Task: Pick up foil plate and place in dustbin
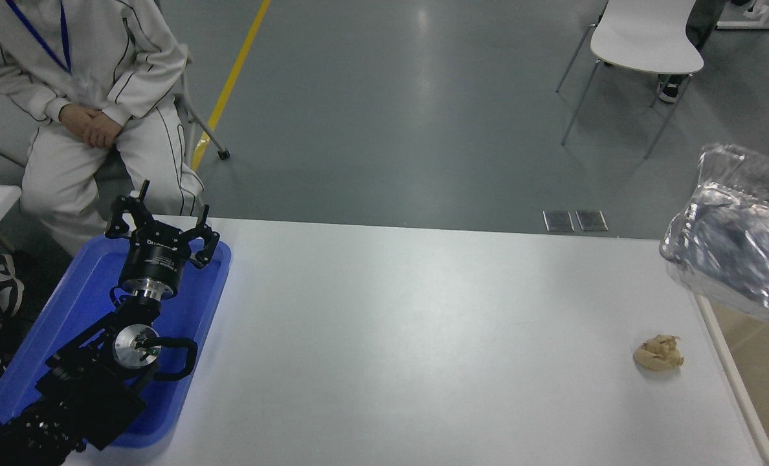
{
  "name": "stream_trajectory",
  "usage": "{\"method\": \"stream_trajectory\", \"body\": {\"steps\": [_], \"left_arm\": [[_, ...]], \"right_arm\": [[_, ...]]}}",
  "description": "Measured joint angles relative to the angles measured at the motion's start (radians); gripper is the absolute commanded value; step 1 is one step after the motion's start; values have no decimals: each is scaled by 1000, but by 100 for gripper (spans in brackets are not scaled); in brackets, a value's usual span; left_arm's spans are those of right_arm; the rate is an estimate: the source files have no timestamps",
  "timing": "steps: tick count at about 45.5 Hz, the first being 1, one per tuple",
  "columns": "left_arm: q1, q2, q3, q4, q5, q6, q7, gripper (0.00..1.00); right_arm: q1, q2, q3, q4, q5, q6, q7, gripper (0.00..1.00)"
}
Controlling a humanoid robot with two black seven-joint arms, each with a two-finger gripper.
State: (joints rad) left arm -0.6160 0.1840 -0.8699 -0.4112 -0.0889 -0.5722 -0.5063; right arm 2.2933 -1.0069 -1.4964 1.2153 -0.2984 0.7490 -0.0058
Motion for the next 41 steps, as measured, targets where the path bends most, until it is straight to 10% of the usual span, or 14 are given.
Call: {"method": "stream_trajectory", "body": {"steps": [41], "left_arm": [[1,0,0,1,0,0,0,100]], "right_arm": [[-1217,-21,834,-636,29,-337,-1,0]]}}
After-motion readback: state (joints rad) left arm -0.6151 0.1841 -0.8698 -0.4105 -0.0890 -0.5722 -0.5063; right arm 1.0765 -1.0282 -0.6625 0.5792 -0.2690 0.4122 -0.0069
